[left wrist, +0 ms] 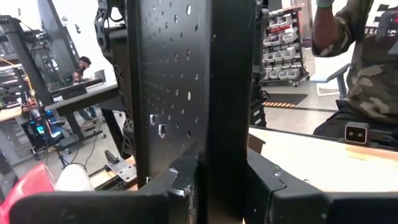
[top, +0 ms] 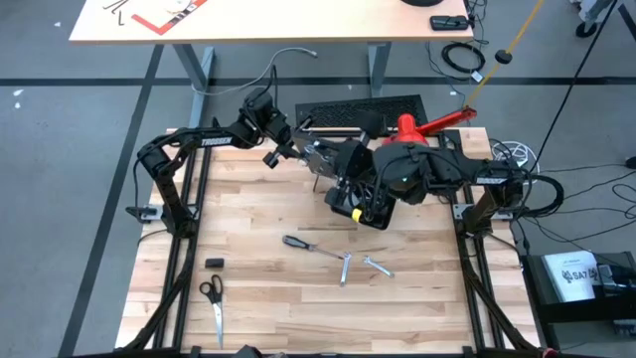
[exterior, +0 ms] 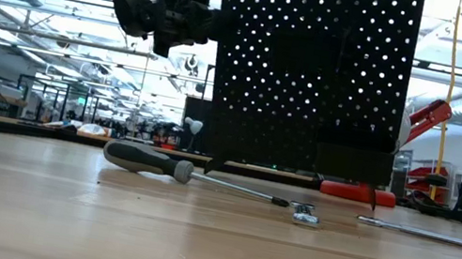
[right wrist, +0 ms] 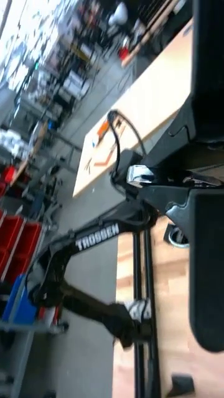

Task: Hang tools onto peg board
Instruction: Unhang the pliers from the pegboard

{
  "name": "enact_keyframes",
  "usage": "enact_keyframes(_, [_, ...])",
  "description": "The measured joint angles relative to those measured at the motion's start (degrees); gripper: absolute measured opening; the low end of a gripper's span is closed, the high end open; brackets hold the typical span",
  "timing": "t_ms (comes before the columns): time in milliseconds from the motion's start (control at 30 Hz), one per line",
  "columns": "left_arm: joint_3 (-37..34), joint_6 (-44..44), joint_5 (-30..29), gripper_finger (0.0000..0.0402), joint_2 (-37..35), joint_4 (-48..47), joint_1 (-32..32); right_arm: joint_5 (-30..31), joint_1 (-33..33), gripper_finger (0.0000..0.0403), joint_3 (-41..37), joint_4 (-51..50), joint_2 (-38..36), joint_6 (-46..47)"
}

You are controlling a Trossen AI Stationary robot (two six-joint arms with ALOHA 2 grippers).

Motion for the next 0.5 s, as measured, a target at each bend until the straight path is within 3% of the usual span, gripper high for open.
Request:
enact_keyframes(200, [-0.04, -2.25, 1.59, 0.0078, 0.02, -0.03, -0.07, 4.3, 0.5, 0.0013, 0.0, 2.03, -0.73, -0.08])
enact_keyframes(500, [-0.16, -9.31, 2.68, 0.0077, 0.18, 0.07, -0.87, 5.35, 0.12, 0.0013, 0.0, 2.62, -1.65, -0.79])
